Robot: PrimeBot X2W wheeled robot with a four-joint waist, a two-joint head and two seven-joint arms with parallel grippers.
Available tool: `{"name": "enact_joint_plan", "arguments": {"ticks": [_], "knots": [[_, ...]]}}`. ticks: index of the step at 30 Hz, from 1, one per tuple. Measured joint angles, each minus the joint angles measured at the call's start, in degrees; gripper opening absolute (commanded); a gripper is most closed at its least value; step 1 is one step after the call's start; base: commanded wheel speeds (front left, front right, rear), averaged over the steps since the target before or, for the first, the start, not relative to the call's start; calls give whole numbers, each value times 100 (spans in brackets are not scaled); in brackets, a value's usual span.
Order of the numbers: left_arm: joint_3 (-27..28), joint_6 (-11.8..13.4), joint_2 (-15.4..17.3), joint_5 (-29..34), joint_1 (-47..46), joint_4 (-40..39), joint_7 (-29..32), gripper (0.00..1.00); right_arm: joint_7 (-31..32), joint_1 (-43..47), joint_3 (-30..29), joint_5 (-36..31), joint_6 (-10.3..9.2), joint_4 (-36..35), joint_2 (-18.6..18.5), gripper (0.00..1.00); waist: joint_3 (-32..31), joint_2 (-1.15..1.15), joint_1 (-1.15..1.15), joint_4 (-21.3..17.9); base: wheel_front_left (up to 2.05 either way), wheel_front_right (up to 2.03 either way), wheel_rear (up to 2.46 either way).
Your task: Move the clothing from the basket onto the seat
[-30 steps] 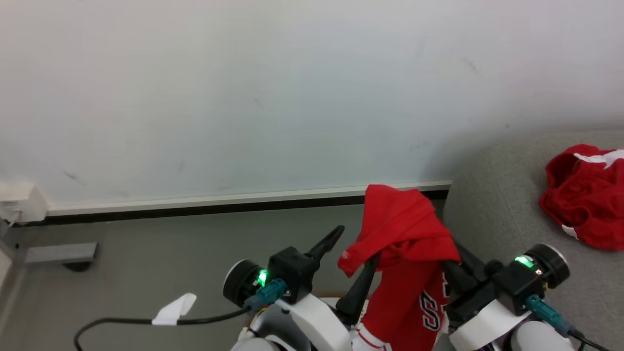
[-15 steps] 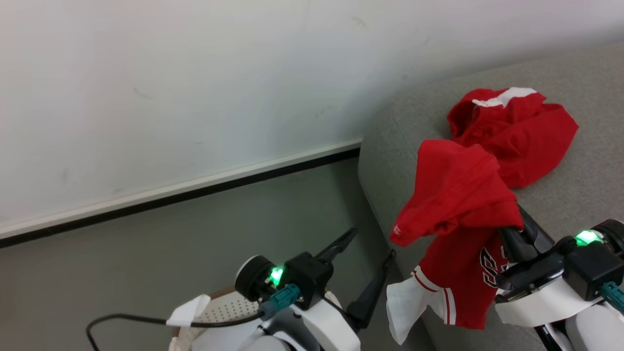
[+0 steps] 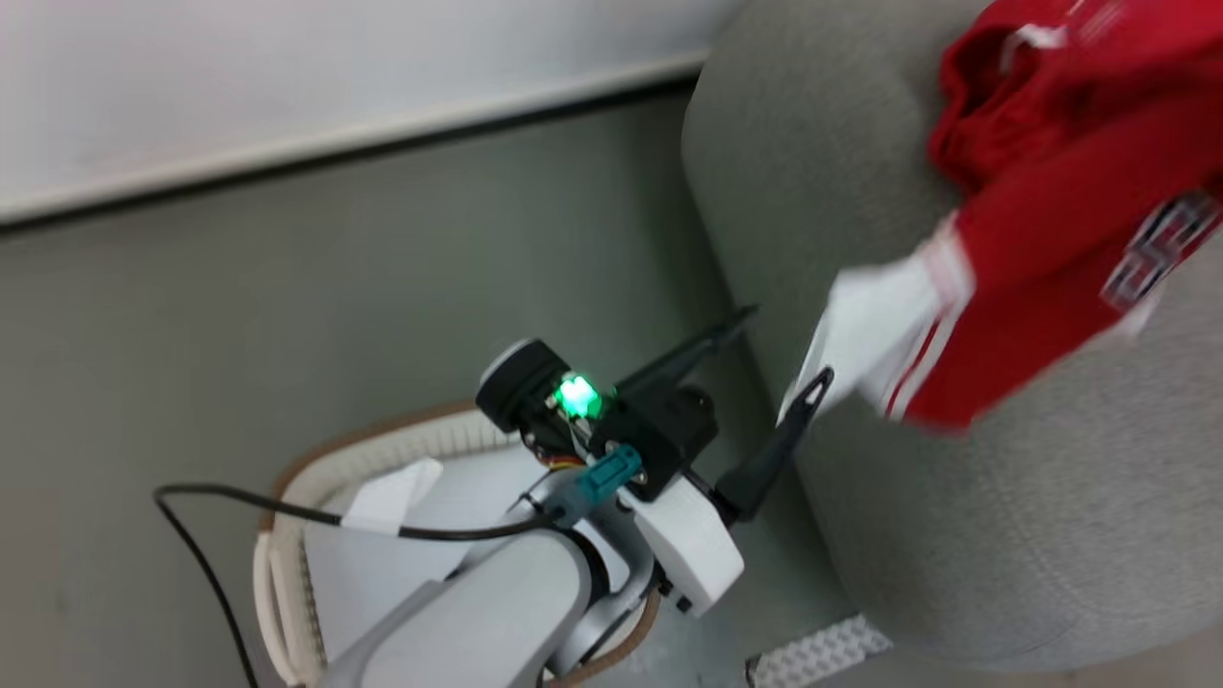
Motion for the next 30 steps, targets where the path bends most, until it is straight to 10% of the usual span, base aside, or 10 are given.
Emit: {"name": "enact_joint_plan", "arguments": {"ticks": [14,24,26,27,30], "knots": [[240,105,312,142,-467,-408,152,100,502,-2986,-2509,-828,1,2753,-1549,0,1542,0,1,918,0,0,0],[264,240,539,142,-224,-523,158,100,-131,-2659,-3415,-1851,1,4803,-938,0,1842,0,0,1449,0,0,0],[319,296,575,136,-190,-543,148,100,-205,-2598,-3448,-2026,1,4951,-815,53,1783,0,0,1428,0,0,0],[358,311,594,127,-161,-543,113,100,-224,-2549,-3431,-2102,1,4982,-756,100,1746,0,0,1406,0,0,0],[449,354,693,53,-65,-527,57,100,-263,-2358,-3360,-2227,1,4955,-545,100,1602,0,0,1327,0,0,0]]}}
